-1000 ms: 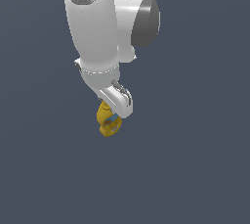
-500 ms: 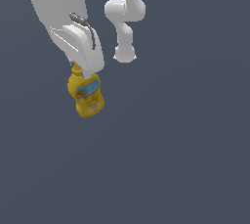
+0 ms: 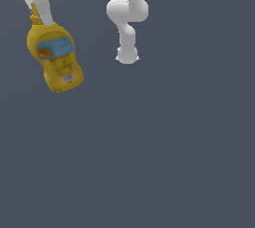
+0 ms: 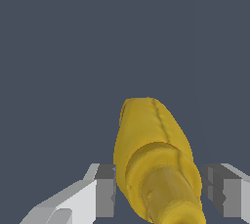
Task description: Pick up the object and move it to a goal position.
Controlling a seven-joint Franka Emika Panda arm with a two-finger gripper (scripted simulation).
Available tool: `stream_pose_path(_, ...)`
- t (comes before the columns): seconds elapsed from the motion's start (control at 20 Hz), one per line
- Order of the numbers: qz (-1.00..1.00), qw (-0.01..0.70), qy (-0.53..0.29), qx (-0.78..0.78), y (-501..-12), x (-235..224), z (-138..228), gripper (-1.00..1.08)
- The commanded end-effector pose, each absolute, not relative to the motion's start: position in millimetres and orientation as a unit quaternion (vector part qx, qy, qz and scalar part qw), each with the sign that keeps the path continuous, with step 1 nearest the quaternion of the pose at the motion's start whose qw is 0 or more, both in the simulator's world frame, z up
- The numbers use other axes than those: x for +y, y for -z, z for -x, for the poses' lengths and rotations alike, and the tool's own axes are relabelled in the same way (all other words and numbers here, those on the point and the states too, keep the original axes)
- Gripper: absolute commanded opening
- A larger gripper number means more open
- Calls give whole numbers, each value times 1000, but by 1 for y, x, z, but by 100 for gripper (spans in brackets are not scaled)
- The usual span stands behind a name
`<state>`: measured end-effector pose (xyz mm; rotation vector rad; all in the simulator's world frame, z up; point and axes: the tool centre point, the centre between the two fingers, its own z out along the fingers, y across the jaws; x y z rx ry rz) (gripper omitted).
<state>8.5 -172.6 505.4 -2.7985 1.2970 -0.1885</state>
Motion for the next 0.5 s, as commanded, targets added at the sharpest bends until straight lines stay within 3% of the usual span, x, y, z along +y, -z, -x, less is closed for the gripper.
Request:
stream_pose_path(0.0,904,28,69,420,-533,-183,-2,-100)
stream_pose_path(0.45,903,32,77,422,-575,-205,8,-100)
